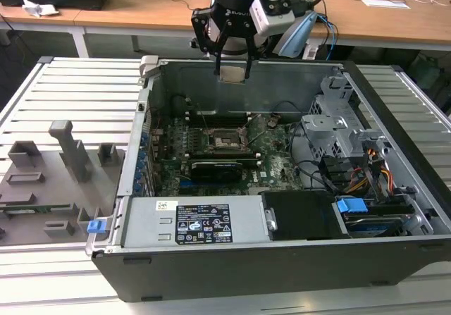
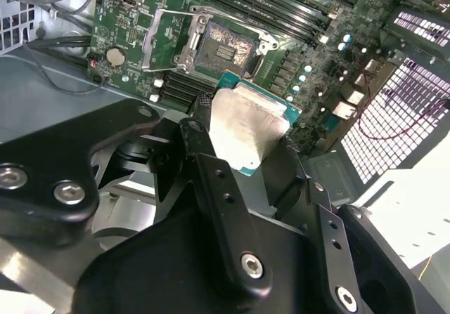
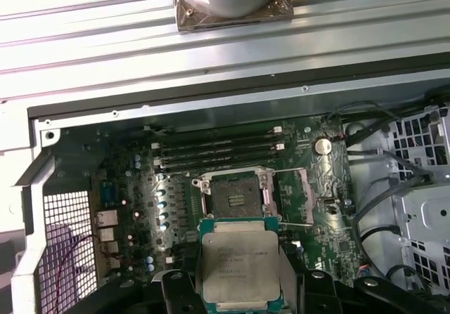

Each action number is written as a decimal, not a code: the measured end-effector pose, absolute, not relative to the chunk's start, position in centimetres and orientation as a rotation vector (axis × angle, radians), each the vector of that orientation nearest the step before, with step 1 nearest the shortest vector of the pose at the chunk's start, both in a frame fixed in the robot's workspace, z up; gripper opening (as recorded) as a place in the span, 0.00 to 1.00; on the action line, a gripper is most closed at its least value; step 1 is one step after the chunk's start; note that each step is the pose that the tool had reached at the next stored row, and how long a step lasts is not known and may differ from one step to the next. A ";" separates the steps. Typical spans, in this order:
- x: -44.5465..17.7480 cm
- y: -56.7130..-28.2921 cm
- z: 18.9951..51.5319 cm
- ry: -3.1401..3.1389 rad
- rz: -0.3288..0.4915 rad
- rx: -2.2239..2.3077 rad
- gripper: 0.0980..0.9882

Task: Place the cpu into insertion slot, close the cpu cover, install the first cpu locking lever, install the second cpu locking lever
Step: 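Place the cpu into insertion slot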

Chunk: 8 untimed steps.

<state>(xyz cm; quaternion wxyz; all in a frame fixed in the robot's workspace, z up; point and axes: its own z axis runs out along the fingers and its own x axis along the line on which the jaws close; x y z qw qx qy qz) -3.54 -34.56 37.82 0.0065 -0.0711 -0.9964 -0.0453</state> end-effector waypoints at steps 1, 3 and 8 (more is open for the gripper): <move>-3.5 -34.6 37.8 -3.117 -0.142 -0.226 0.48; -3.5 -34.6 37.8 -3.117 -0.142 -0.231 0.48; -3.5 -34.6 37.8 -3.116 -0.142 -0.246 0.48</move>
